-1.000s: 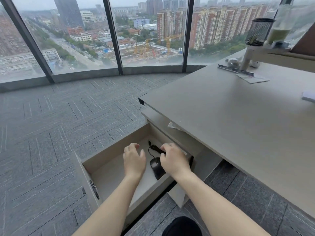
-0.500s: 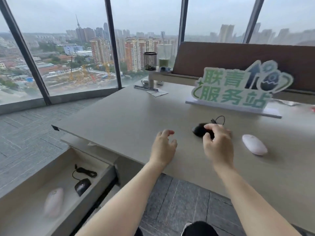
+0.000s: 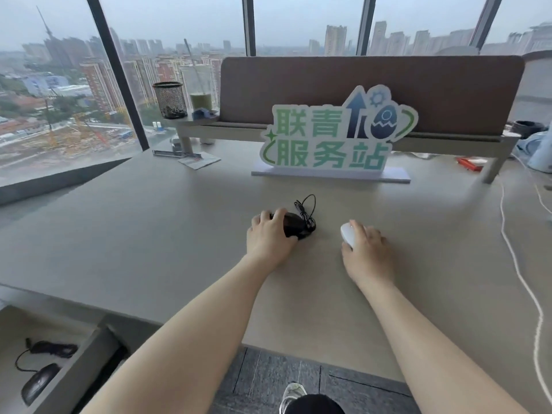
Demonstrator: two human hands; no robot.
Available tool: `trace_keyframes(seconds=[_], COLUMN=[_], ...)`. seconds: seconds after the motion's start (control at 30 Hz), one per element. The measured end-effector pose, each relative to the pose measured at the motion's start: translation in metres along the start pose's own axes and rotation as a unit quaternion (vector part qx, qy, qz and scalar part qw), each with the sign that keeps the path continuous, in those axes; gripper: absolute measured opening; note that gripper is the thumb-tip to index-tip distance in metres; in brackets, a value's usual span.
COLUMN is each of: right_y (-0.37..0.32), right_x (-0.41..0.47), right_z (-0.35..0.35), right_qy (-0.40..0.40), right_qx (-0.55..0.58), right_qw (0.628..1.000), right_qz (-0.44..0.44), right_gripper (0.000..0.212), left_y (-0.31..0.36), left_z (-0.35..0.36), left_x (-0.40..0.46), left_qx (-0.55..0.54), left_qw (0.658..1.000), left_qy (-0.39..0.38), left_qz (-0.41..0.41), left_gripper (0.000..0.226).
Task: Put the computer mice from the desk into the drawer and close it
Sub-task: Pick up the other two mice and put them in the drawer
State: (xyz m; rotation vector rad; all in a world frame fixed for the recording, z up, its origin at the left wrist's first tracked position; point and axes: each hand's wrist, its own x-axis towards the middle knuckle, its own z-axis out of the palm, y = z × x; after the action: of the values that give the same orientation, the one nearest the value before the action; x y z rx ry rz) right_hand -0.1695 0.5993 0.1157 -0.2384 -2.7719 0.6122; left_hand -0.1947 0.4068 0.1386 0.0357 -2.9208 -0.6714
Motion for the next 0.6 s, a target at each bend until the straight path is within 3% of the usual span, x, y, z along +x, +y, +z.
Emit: trace_keyframes(seconds=[0.27, 0.43, 0.6], right_y=[-0.024, -0.101, -0.2], right_x=[-0.026, -0.08, -0.146], right_z=[-0.004, -0.003, -0.003], right_qy=[0.019, 0.011, -0.019], right_qx=[0.128, 0.244, 0.366], right_qw=[0.992, 0.964, 0.913], right_qz=[-0.014, -0.102, -0.178], right_gripper=[0.049, 0.042, 0.044], left_y=[-0.026, -0.073, -0.129], left_z=[-0.021, -0.074, -0.155], left_x=[-0.025, -0.079, -0.138], left_qx=[-0.037, -0.251, -0.282], left_qw=[0.998, 0.946, 0.904], left_qy=[0.018, 0.189, 0.312], left_qz=[-0.045, -0.082, -0.075], left_gripper=[0.059, 0.048, 0.047])
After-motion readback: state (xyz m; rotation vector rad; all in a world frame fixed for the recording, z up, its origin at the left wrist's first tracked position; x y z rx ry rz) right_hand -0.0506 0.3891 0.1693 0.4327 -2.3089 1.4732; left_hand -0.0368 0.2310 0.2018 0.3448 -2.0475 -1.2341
